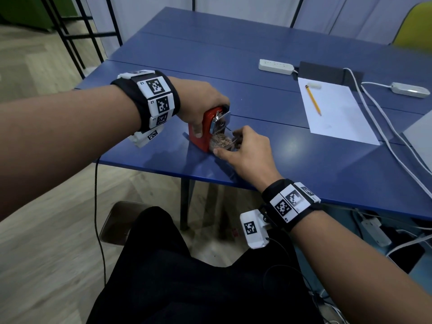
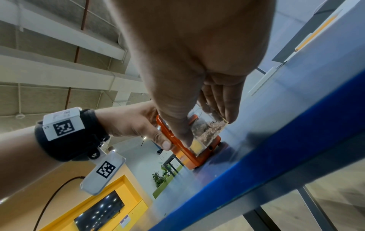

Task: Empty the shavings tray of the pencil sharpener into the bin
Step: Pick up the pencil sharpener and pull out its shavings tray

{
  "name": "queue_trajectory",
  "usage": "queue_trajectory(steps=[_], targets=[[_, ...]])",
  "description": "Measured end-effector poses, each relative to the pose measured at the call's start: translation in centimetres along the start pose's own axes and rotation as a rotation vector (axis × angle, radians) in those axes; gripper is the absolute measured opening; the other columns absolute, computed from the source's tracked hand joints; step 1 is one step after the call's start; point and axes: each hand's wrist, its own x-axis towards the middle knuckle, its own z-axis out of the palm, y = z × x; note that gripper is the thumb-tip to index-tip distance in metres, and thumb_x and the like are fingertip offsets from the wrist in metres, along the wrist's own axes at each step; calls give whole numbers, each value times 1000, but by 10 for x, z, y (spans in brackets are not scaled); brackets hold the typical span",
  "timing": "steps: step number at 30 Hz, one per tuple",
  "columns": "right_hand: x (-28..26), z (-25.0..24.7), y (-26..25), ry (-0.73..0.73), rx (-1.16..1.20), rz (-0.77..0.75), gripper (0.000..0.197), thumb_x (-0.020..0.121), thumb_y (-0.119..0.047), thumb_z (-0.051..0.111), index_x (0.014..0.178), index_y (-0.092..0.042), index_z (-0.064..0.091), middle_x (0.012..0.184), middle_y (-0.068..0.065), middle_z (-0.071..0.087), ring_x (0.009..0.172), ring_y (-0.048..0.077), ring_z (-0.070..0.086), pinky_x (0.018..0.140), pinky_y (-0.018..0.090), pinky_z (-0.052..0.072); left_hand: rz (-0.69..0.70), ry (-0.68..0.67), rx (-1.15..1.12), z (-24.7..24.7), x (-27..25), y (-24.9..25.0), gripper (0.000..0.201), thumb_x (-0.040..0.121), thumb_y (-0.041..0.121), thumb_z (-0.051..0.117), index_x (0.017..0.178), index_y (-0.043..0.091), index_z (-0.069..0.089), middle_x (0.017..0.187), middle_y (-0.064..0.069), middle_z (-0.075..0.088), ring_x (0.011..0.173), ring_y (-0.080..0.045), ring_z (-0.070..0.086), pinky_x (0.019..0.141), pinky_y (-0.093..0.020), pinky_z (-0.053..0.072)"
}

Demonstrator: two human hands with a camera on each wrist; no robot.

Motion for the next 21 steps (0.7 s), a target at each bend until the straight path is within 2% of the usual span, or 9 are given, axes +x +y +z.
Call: queue_trajectory(steps=[3,9,15,19,21], targets=[[-7,-2,9,2,1,21,80,75,-63,89,137,-19,62,126,2,73,115,21,70,95,43,63,-8,5,-3,1,0,0,88,68,36,97,142,23,51,132,-4,65,118,-28,62,86,-34,46],[-19,-13,24,-9,-13,36,79,77,-60,90,138,-18,62,130,1,73,117,21,70,99,42,62,1,-1,21,1,1,2,87,69,40,96,141,24,51,129,-3,66,115,-29,63,94,-42,55],[-29,-27,34,-51,-49,6,75,83,-53,89,142,-17,60,137,2,71,122,22,68,95,30,55,-67,8,3,0,1,-1,87,69,51,93,140,24,51,128,-3,68,113,-29,66,94,-46,58],[-31,-32,36,-90,-46,13,75,86,-51,87,146,-17,57,141,3,69,122,20,67,89,22,50,-93,-2,-11,-4,5,0,91,71,49,93,146,23,48,133,-4,66,117,-29,64,91,-40,55],[-32,-32,37,-102,-43,18,77,86,-51,86,148,-17,56,142,3,69,123,20,67,90,23,50,-109,-7,-5,-6,5,1,92,71,47,93,146,22,47,133,-5,65,117,-30,63,87,-38,53]])
